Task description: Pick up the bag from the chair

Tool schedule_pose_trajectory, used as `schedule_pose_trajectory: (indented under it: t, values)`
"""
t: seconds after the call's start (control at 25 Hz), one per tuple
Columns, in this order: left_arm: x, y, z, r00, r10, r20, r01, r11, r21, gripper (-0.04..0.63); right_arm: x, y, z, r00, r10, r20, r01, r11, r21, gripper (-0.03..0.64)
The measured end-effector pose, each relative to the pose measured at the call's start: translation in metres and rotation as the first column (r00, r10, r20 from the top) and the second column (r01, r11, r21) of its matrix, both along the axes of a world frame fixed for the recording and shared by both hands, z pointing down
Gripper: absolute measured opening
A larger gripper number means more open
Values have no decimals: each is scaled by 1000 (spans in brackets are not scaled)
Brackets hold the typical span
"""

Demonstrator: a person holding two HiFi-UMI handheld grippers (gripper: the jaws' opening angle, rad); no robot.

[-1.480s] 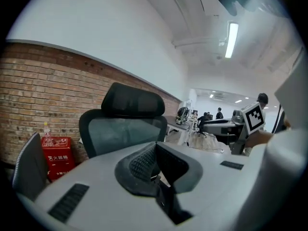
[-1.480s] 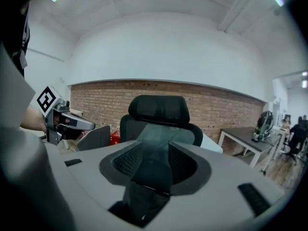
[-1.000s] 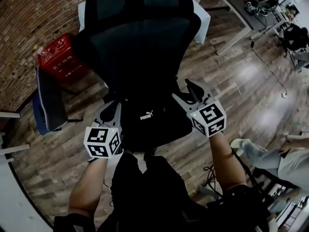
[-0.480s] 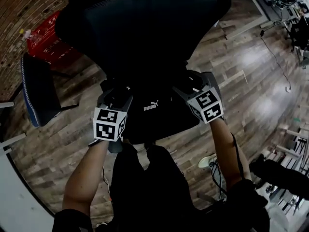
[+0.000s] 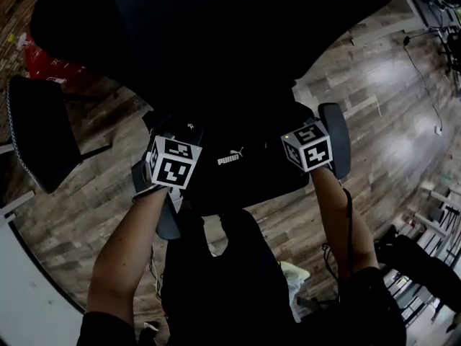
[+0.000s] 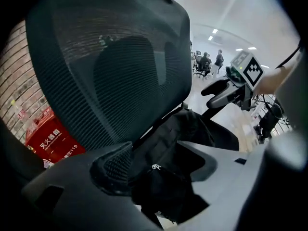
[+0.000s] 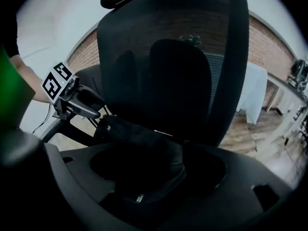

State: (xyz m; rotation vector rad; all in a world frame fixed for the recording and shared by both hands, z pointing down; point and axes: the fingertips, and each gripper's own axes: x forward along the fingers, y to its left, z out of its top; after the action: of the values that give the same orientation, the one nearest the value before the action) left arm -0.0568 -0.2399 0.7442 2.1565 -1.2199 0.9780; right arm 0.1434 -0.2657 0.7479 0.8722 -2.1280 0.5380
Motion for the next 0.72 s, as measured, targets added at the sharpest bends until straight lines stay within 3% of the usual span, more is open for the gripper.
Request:
schedule_pose_trajectory:
  t: [0.24,0.52,0.72]
  values:
    - [10,-10,41,990,97,101,-94,995,-37,288,6,-6,50,997,76,17,-75,994,-75,356]
    - [13,-16,86,967,140,212,-117,986,-117,299,31,-24,101,979,201,-22,-202,972,-122,380]
    - [7,-18,108,947,158,281,-126,984,-128,302,37,-28,124,968,251,-25,-251,955,-155,390]
